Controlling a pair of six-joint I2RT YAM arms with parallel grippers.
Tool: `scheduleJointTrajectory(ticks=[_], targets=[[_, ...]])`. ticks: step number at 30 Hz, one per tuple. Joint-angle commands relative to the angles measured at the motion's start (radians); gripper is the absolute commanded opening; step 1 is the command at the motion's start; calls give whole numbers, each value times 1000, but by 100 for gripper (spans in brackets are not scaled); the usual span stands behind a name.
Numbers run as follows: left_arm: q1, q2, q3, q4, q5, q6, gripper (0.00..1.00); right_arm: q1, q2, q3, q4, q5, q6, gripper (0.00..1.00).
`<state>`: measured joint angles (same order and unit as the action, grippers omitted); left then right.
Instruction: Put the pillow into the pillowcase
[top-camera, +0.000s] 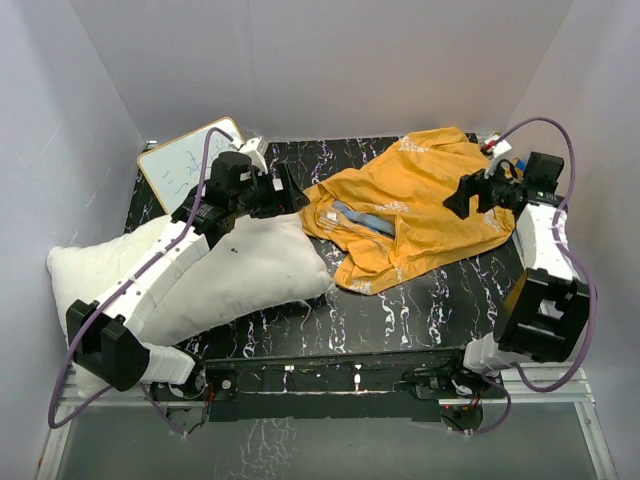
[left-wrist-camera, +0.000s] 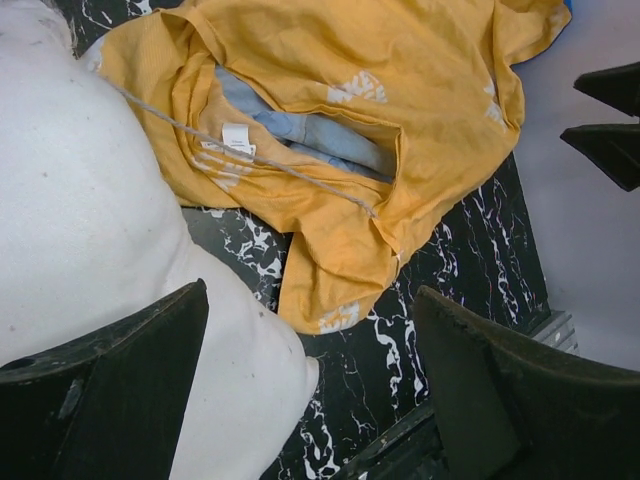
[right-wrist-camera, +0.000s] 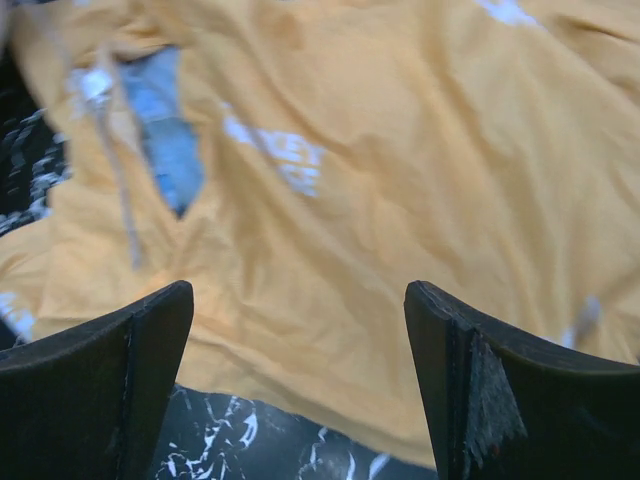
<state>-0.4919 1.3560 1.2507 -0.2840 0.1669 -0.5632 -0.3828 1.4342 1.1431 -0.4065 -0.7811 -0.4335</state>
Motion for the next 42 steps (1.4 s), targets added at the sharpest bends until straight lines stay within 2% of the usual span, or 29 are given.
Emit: scheduleJointTrajectory(ticks=[1, 3, 5, 7, 9, 11, 12, 15, 16, 19, 23, 30, 34, 37, 40, 42], targets=[[5, 20, 99, -80, 22, 48, 78, 132, 129, 155, -385, -327, -366, 89], [-11, 96, 212, -266, -118, 92, 75, 245, 182, 204, -465, -242, -429, 88], [-25, 172, 322, -451, -253, 149, 76, 336, 215, 226, -457, -160, -413, 88], [-26, 224, 390, -548, -342, 194, 77, 416, 238, 244, -400, -76, -359, 88], [-25, 262, 429, -571, -377, 253, 82, 474, 260, 266, -321, -9, -295, 88], [-1, 295, 448, -545, -365, 300, 95, 528, 299, 302, -270, 42, -250, 88], [35, 313, 457, -533, -316, 307, 97, 549, 334, 328, -246, 65, -217, 88], [144, 380, 485, -480, -114, 260, 97, 596, 431, 436, -209, 91, -123, 84], [157, 392, 485, -453, -99, 253, 97, 606, 459, 462, -189, 98, -74, 82], [168, 434, 501, -416, -79, 257, 97, 638, 542, 537, -143, 126, 30, 77], [170, 508, 536, -472, -93, 284, 97, 673, 635, 626, -113, 179, 84, 74], [176, 514, 444, -447, -113, 323, 93, 712, 766, 731, -7, 301, 154, 68], [177, 513, 397, -423, -116, 328, 82, 718, 830, 782, 17, 329, 169, 61], [176, 488, 350, -389, -128, 323, 70, 723, 866, 806, 38, 356, 160, 60], [177, 438, 282, -324, -124, 324, 46, 724, 901, 841, 58, 388, 158, 59], [178, 412, 249, -283, -108, 339, 19, 724, 922, 861, 62, 391, 159, 58]])
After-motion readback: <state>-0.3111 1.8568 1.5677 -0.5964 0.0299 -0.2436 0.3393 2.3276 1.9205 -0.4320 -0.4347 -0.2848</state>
